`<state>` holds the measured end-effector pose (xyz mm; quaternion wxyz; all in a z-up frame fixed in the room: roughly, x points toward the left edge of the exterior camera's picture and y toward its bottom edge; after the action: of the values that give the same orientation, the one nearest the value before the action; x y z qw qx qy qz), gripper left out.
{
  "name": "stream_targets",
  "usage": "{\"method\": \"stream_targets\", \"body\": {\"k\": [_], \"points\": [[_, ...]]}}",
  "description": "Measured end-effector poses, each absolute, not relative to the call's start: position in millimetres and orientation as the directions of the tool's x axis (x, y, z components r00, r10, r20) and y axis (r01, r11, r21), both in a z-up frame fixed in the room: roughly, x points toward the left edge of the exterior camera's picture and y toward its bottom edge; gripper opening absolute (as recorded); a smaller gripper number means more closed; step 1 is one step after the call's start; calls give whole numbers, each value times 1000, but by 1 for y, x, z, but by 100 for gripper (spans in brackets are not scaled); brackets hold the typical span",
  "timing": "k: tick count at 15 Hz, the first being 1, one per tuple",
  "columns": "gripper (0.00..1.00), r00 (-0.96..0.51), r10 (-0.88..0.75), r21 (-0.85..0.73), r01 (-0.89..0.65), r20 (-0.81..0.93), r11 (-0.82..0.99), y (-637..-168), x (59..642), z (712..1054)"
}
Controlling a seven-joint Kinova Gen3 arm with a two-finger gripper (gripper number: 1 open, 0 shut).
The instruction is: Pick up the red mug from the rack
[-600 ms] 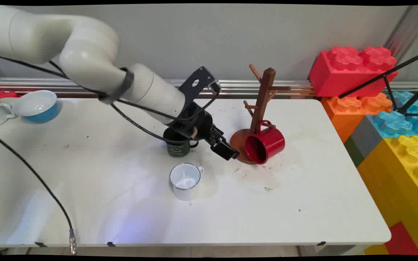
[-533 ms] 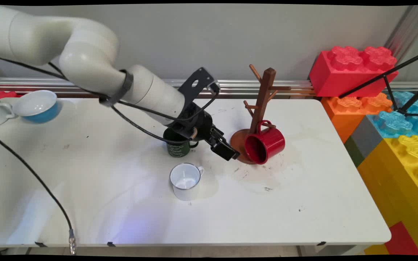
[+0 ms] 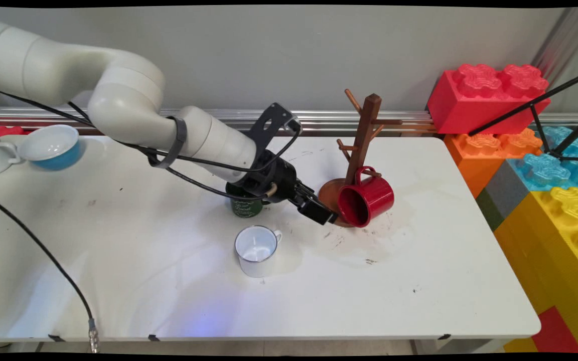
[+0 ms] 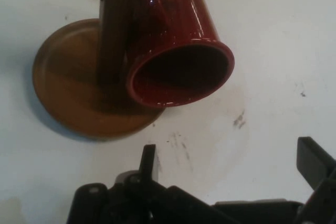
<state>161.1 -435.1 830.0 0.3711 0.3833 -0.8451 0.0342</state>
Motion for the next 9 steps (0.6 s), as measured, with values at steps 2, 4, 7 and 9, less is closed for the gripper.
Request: {"method": "stream_targets", "body": {"k": [2, 4, 7, 9], "points": [[100, -407, -639, 255, -676, 652, 691, -437, 156, 827], [100, -386, -655, 281, -679, 650, 678, -440, 151, 825], [100, -364, -673, 302, -687, 644, 661, -444, 146, 824], [100, -345, -693, 321, -698, 633, 640, -448, 140, 823]]}}
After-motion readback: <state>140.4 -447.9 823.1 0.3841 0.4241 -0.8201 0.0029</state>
